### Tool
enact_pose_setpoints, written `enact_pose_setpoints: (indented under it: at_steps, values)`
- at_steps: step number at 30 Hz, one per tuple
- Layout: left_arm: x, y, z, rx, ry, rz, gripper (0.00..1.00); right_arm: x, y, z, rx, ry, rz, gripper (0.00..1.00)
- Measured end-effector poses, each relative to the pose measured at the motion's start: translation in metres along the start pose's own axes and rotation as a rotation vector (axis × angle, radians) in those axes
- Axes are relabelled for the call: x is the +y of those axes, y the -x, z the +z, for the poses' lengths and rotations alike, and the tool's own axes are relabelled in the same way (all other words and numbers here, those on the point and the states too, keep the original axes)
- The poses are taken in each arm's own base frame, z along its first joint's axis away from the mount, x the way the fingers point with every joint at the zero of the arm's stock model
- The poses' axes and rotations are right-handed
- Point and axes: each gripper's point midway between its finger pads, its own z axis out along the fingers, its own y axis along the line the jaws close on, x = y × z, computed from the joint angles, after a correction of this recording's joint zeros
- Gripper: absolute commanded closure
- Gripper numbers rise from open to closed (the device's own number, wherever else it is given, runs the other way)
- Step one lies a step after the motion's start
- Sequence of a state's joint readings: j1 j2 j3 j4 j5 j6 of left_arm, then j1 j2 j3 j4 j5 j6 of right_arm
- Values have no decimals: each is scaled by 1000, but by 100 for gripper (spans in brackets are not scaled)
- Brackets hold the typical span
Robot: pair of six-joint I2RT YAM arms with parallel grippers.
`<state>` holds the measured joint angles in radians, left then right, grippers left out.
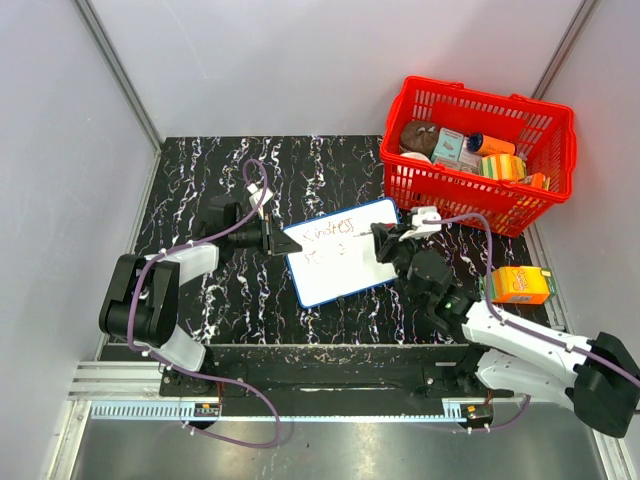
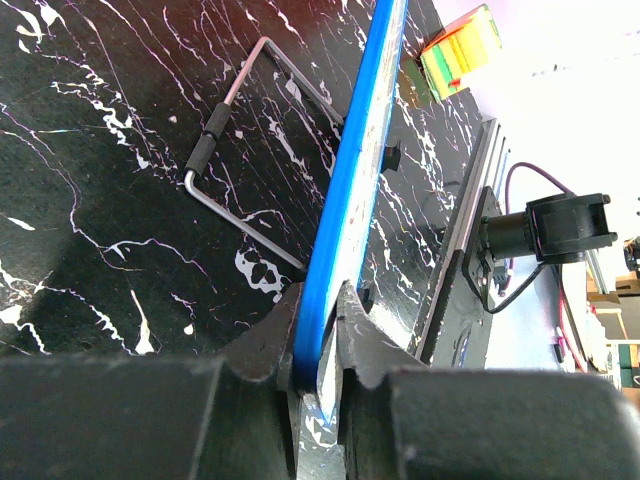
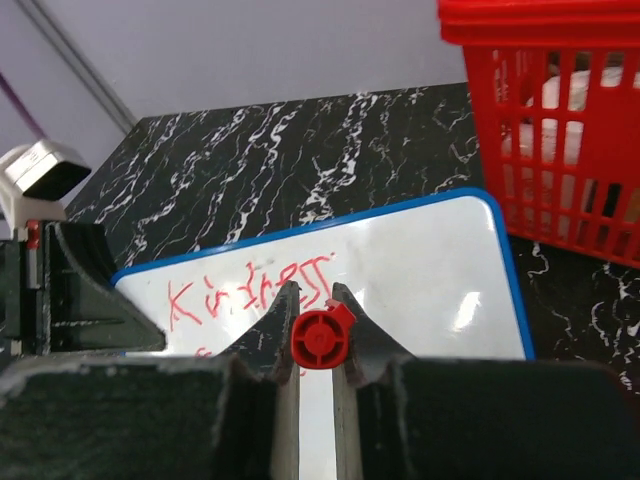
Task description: Write a sentence on the whiteboard
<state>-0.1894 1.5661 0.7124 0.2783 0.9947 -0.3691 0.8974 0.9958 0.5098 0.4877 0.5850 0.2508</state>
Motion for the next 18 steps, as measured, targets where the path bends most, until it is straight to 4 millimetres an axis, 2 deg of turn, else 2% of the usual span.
enact_pose_setpoints:
  at_steps: [3,9,14,18]
  values:
    - [0,0,0,0,0,0,100,-13,11,4,-23,-22,10,100]
    - [0,0,0,0,0,0,100,-41,16,15,-12,-38,49,100]
    - [0,0,0,0,0,0,100,-37,14,14,14,17,62,100]
    - [0,0,0,0,0,0,100,-32,4,13,55,54,48,100]
